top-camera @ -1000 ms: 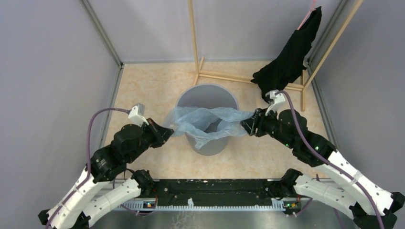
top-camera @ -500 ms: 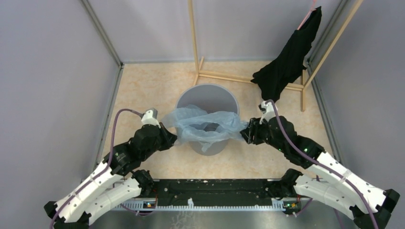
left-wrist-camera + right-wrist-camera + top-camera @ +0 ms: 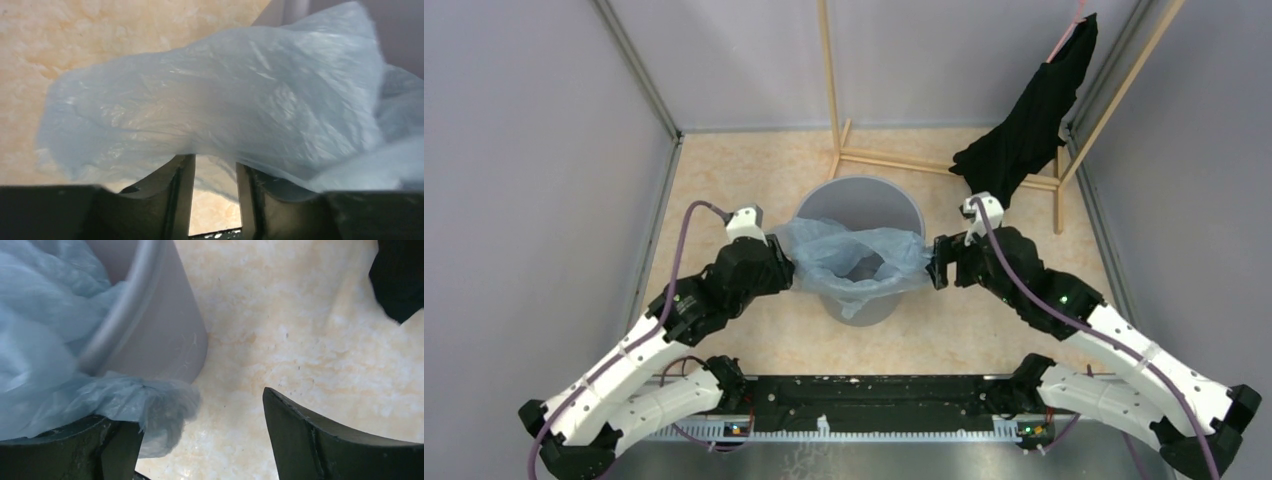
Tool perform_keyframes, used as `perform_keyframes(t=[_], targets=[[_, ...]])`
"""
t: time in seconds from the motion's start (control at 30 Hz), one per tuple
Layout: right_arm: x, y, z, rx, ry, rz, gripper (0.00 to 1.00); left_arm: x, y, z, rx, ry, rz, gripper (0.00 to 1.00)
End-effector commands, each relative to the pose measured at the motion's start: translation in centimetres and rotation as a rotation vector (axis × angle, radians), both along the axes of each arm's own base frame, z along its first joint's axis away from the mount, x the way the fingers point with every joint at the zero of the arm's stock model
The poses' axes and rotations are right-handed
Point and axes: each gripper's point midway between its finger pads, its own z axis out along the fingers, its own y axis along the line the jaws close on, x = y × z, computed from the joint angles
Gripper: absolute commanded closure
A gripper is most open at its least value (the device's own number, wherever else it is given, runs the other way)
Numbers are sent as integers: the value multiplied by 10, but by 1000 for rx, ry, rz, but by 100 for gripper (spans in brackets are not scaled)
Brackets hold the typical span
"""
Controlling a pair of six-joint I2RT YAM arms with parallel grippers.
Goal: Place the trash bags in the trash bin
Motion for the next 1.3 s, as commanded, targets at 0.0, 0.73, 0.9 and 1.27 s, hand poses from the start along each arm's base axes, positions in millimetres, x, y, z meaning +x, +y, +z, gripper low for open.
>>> perform_keyframes(t=[0.0, 0.73, 0.9, 1.27], targets=[[-21, -1, 53, 28, -60, 135, 15, -21, 7, 31, -12, -13, -91, 49], [-26, 55, 120, -187, -336, 559, 4, 13, 25, 75, 400, -192, -229, 5], [-6, 65, 108, -295, -328, 506, 8, 24, 30, 59, 464, -150, -163, 8], [27, 77, 137, -223, -422, 336, 31, 32, 20, 74, 414, -168, -139, 21]])
